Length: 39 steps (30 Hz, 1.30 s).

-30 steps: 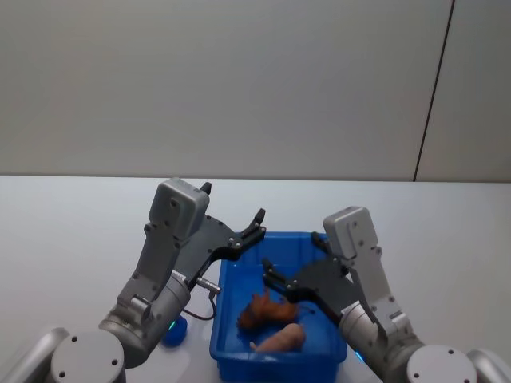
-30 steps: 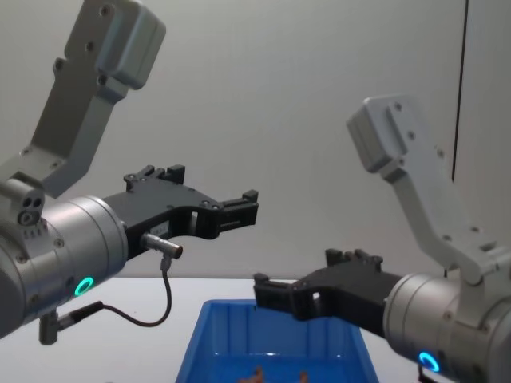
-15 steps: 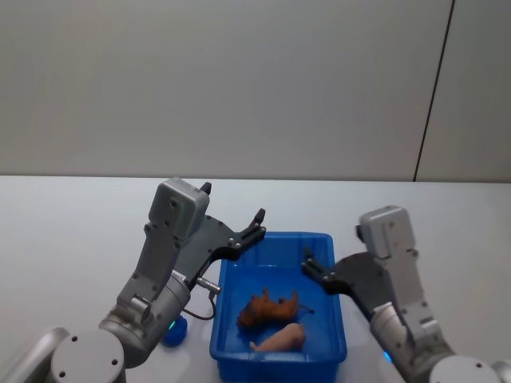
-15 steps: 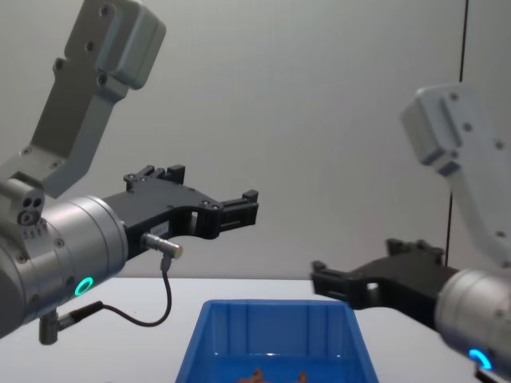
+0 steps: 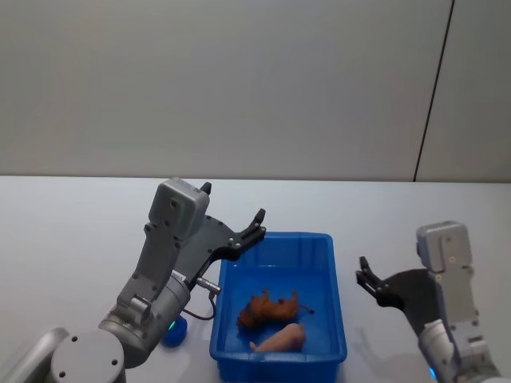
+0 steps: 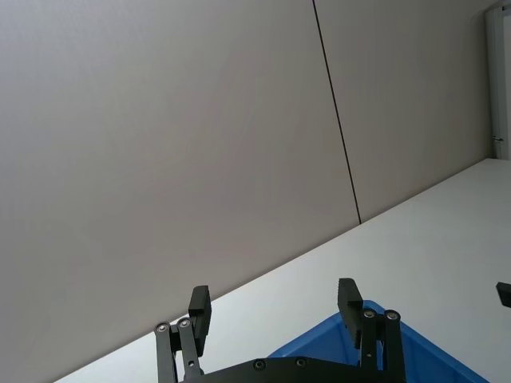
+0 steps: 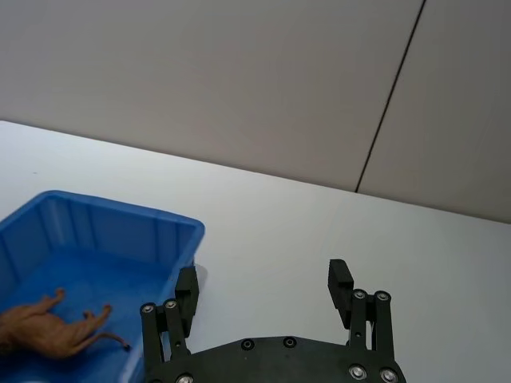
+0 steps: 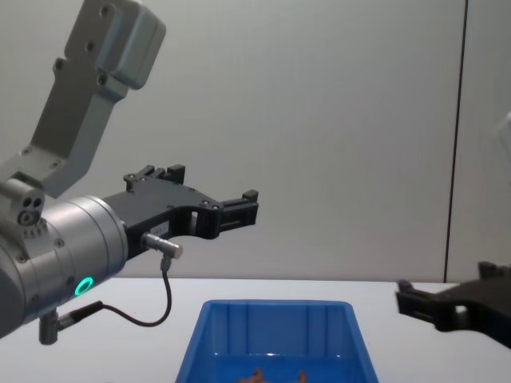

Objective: Pick up the two dolls from the table and place them into the box.

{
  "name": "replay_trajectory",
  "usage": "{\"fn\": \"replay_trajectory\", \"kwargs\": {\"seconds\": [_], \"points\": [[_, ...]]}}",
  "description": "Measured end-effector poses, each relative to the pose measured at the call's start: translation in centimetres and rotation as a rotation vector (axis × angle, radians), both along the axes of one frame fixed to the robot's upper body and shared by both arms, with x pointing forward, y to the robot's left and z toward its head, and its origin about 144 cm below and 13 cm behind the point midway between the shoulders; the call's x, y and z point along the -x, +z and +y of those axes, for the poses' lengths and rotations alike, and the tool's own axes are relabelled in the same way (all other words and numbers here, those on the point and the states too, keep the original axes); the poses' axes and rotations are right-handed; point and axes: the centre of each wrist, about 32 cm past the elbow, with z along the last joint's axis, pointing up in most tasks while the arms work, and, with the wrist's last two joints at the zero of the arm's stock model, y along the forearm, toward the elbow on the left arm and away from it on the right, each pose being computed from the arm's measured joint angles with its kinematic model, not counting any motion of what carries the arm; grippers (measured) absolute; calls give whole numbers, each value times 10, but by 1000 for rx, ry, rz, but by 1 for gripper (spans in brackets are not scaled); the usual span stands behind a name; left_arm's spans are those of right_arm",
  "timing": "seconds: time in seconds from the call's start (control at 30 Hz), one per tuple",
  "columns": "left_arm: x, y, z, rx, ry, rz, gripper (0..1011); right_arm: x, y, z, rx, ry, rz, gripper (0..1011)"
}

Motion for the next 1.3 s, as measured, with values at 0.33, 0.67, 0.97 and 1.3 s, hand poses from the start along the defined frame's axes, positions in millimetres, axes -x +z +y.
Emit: {"fn": "replay_trajectory", "kwargs": {"seconds": [0.33,0.67,0.97,1.3], "points": [[0,-1,0,0,3,4,1000,7,-4,-11,3,-53,17,1001],[3,-2,2,13,48,40,1000,10,-5,-15,4,-76,25,1001],[8,-5,7,26,121,116,1000,11,-6,-17,6,-86,28,1001],[12,-15,15,36,190,213,1001,12,-6,-18,6,-91,30,1001]]}}
